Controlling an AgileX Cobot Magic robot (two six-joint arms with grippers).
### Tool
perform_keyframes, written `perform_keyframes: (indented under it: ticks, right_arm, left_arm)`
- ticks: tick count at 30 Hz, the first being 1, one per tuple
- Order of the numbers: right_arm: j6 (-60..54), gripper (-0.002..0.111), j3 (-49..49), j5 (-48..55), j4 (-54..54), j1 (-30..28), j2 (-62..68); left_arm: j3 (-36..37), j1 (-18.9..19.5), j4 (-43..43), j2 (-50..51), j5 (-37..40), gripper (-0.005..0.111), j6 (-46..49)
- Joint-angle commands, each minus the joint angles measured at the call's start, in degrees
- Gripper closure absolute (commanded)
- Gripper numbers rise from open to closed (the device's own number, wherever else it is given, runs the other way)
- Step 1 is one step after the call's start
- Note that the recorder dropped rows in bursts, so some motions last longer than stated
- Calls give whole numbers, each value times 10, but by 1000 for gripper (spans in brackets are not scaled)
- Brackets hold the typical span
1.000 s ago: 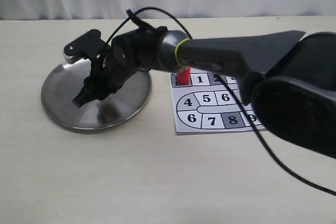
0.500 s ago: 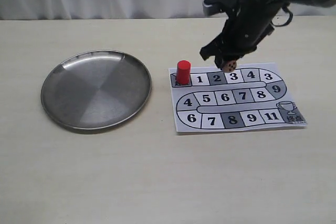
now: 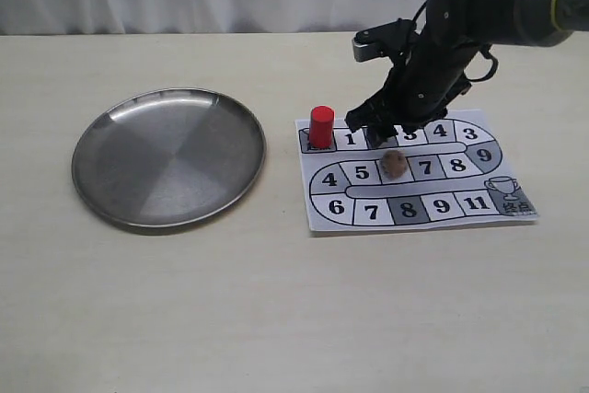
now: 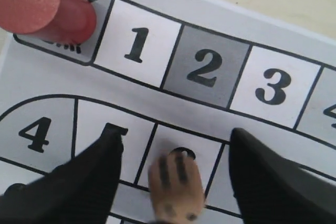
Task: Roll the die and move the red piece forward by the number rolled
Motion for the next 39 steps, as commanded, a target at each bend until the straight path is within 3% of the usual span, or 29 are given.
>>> perform_keyframes:
  ticks: [1, 12, 16, 18, 24, 39]
  right_arm:
    - [3, 43, 1, -13, 1, 0, 9]
    - [-4, 41, 1, -2, -32, 0, -1]
    - [-3, 45, 1, 36, -68, -1, -33]
    - [-3, 54, 1, 60, -68, -2, -54]
    - [0, 104, 14, 118, -44, -8, -115]
    - [83, 104, 245, 22, -97, -24, -147]
  left_arm:
    - [1, 2, 0, -1, -5, 107, -1]
    - [1, 2, 0, -1, -5, 107, -1]
    - [1, 2, 0, -1, -5, 107, -1]
    - [1, 2, 0, -1, -5, 107, -1]
    - [1, 2, 0, -1, -5, 107, -1]
    - [1, 2, 0, -1, -5, 107, -1]
